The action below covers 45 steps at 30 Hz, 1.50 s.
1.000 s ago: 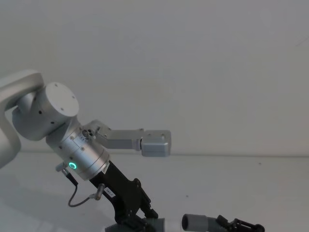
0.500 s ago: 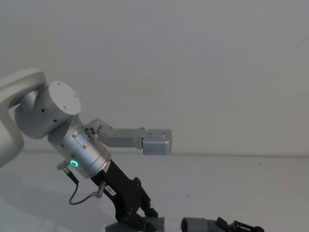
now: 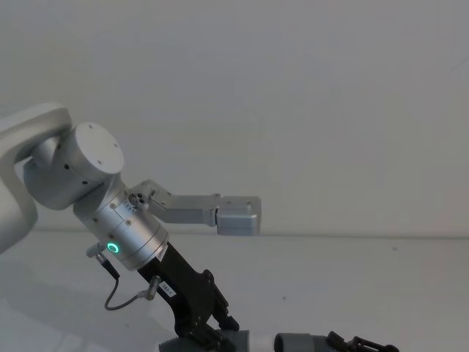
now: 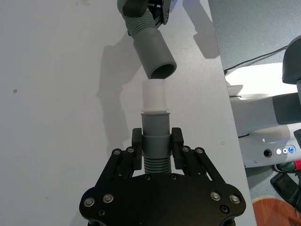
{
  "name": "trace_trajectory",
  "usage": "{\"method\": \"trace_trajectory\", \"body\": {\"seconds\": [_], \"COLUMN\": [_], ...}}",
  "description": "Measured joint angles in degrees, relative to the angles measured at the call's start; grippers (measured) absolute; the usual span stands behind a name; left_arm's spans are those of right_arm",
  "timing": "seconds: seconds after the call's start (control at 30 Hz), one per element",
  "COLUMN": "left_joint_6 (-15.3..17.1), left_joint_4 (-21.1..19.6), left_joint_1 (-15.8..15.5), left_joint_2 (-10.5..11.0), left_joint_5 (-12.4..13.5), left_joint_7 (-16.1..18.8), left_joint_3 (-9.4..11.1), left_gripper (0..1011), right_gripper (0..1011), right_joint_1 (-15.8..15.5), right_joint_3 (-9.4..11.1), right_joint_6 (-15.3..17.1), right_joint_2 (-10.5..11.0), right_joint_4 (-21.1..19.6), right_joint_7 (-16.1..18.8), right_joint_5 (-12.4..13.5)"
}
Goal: Use both hands to pick up one end of the pipe from the table, align the ends, and insert them.
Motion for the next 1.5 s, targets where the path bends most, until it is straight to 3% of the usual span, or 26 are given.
{"method": "trace_trajectory", "body": {"seconds": [0.83, 1.5], "left_joint_6": [-0.4, -0.1], "left_joint_4": [0.9, 2.8], "left_joint_1": [-0.7, -1.5], "left_joint_2": [-0.6, -1.8], "left_joint_5": [-1.1, -1.9], "left_joint_7": [-0.1, -0.8], "left_joint_3": [1.3, 2.8], "left_gripper": [332, 332], "right_gripper": [212, 212], "right_joint_1": [0.1, 0.1], "right_joint_3": [-0.4, -1.3], "right_joint_6": [2.2, 2.9], "right_joint_2": [0.7, 1.1], "right_joint_4": [0.1, -0.5], "right_joint_7": [-1.5, -1.4], "right_joint_5": [-2.5, -1.8]}}
